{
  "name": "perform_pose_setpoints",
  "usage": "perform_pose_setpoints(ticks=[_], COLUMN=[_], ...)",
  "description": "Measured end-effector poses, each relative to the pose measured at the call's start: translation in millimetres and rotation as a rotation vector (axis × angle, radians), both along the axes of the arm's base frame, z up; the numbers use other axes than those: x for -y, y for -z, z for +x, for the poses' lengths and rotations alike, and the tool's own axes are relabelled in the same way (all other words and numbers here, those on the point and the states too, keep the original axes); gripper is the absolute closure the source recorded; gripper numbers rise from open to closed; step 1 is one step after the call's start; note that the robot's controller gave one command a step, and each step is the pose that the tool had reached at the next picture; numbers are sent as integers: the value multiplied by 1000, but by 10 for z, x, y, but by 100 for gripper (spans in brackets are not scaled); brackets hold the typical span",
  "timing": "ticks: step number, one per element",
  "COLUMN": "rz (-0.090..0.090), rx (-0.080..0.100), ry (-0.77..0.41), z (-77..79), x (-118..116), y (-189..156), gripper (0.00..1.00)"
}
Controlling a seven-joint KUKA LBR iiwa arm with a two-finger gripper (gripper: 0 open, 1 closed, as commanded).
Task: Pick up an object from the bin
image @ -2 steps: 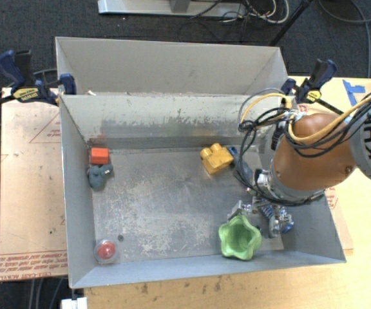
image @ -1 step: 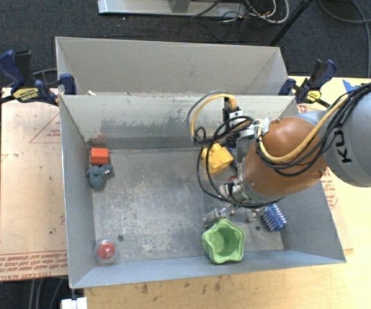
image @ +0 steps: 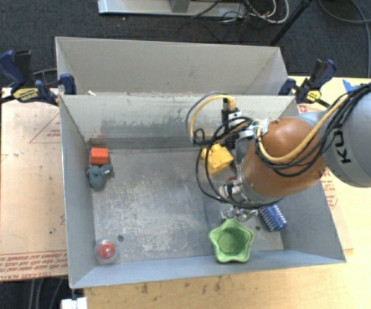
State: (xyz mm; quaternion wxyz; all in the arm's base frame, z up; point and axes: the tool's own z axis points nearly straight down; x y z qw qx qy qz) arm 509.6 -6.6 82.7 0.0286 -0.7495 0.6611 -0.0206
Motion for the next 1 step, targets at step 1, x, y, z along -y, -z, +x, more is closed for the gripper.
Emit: perform_pose_setpoints(ticks=[1], rz=[-15], rx=[-58], ry=[-23], z=[449], x=[360], y=[-1662], gripper=[100])
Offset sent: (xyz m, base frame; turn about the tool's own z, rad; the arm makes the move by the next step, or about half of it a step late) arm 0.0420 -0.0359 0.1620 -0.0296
